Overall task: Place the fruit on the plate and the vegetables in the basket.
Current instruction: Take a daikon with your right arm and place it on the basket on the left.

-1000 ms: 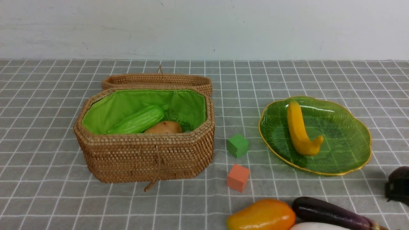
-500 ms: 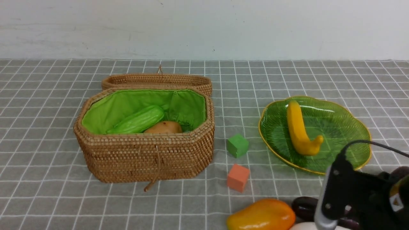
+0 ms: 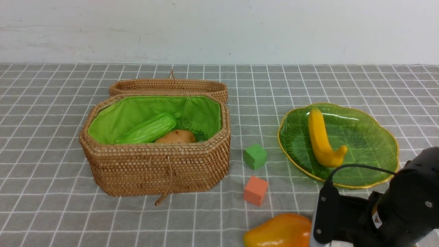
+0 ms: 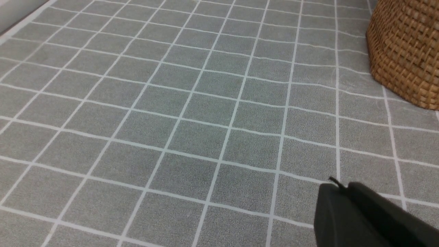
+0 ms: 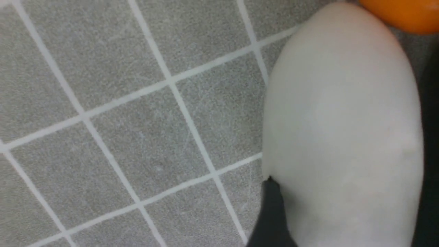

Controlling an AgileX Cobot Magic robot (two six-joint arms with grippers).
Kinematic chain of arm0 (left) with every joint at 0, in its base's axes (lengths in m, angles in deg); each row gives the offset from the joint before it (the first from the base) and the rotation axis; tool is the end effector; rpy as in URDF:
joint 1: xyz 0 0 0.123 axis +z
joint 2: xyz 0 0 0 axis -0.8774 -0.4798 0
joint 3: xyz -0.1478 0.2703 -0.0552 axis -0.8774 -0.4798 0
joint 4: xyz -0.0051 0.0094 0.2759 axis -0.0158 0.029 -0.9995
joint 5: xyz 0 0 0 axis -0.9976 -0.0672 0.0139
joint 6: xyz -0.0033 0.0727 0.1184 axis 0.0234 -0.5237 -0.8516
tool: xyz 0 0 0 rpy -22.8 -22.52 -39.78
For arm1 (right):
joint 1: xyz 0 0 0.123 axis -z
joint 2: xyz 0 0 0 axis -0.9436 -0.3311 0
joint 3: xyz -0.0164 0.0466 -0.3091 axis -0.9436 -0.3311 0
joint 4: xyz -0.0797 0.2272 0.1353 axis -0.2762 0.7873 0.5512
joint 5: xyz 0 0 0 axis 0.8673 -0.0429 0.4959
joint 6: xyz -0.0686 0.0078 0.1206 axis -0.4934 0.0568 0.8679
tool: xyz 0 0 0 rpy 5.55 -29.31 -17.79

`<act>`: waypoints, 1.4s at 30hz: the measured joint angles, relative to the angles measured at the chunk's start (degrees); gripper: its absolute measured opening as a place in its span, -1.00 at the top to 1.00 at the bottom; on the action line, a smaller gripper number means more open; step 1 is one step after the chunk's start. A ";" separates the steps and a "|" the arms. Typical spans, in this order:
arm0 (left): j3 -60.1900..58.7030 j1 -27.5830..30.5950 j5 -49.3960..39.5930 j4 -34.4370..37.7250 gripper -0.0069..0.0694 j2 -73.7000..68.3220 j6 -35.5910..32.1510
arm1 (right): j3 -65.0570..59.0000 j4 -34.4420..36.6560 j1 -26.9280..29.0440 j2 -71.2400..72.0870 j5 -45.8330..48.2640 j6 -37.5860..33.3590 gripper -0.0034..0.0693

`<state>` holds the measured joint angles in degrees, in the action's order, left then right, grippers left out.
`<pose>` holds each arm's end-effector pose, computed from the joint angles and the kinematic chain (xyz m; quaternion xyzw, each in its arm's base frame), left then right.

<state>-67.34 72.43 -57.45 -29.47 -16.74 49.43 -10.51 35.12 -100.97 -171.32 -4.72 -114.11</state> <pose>0.0903 0.0224 0.1503 -0.1146 0.8112 0.0508 0.5712 0.2293 0.1313 0.1565 -0.5590 0.8239 -0.0144 0.0925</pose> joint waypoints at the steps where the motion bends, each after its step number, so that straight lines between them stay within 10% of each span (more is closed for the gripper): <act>1: 0.00 0.00 0.00 0.00 0.74 0.00 0.00 | 0.00 0.58 0.00 0.80 0.75 0.00 -0.32; 6: 0.00 0.00 0.00 0.00 0.73 0.00 0.00 | 1.94 3.31 0.00 5.48 7.84 -0.32 0.76; 9: 0.00 0.00 0.00 0.00 0.72 0.00 0.00 | 5.61 5.37 0.00 7.44 12.97 -1.60 0.95; 21: 0.00 0.00 0.00 0.00 0.68 0.00 0.00 | 30.78 13.64 0.00 6.16 15.07 -6.51 0.96; 33: 0.00 0.00 0.00 0.00 0.64 0.00 0.00 | 60.75 42.42 -0.25 -21.54 -2.33 -18.50 0.90; 42: 0.00 0.00 0.00 0.00 0.61 0.00 0.00 | 61.72 47.69 -4.31 -30.91 -12.12 -22.73 0.07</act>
<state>-67.34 72.43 -57.45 -29.47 -16.74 49.43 51.21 82.81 -105.29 -202.23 -16.84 -136.84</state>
